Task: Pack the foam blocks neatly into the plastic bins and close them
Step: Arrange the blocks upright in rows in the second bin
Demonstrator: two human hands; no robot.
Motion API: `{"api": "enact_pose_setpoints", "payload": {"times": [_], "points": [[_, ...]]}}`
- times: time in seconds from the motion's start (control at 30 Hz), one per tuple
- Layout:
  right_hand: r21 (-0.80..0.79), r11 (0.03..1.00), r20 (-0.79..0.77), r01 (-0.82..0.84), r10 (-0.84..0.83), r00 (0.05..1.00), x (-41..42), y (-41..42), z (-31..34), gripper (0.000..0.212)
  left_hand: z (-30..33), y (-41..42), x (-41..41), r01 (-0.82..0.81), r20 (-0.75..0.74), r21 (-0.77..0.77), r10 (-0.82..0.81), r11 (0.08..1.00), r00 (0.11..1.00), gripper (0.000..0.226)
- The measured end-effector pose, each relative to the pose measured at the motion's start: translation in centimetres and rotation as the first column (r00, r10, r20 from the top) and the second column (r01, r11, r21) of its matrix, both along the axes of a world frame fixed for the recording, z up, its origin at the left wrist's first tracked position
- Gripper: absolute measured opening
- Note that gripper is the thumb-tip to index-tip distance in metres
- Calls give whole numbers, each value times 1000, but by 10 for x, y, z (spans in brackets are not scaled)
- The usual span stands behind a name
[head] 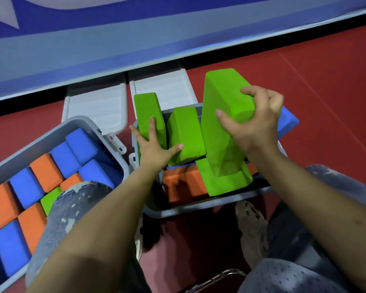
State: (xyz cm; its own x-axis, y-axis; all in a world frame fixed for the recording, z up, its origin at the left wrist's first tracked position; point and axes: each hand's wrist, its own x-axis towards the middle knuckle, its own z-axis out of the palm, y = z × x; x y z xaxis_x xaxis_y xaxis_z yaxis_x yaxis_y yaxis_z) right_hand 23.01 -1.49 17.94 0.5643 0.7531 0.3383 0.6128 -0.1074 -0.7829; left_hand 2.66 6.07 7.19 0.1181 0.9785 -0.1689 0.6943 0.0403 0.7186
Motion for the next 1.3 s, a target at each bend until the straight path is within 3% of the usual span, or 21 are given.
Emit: {"api": "enact_pose_setpoints", "payload": {"times": [0.17, 0.37, 0.6, 0.73, 0.9, 1.1, 1.3], "points": [[34, 999, -19, -13, 13, 1000, -10, 8, -3, 57, -7, 0, 3, 142, -30, 1, -142, 990, 989, 108], [51, 999, -27, -4, 6, 1000, -14, 17, -6, 55, -5, -3, -5, 236, -105, -97, -246, 967, 964, 137], [44, 999, -25, -22, 23, 999, -14, 16, -5, 57, -10, -7, -1, 196, -154, -17, -196, 980, 968, 139], [110, 993, 19, -36, 34, 999, -8, 19, 3, 56, -1, 2, 4, 173, -193, 138, -145, 975, 970, 119], [161, 980, 38, -116, 111, 993, -2, 22, 11, 55, 14, 35, 6, -58, -36, 213, 68, 975, 997, 78], [188, 962, 176, -198, 165, 970, -4, 29, 16, 59, 16, 48, 19, -135, 45, 184, 129, 974, 991, 72], [172, 978, 103, -116, 99, 990, -3, 36, 16, 58, 15, 44, 19, -119, 97, 184, 102, 976, 990, 70]]}}
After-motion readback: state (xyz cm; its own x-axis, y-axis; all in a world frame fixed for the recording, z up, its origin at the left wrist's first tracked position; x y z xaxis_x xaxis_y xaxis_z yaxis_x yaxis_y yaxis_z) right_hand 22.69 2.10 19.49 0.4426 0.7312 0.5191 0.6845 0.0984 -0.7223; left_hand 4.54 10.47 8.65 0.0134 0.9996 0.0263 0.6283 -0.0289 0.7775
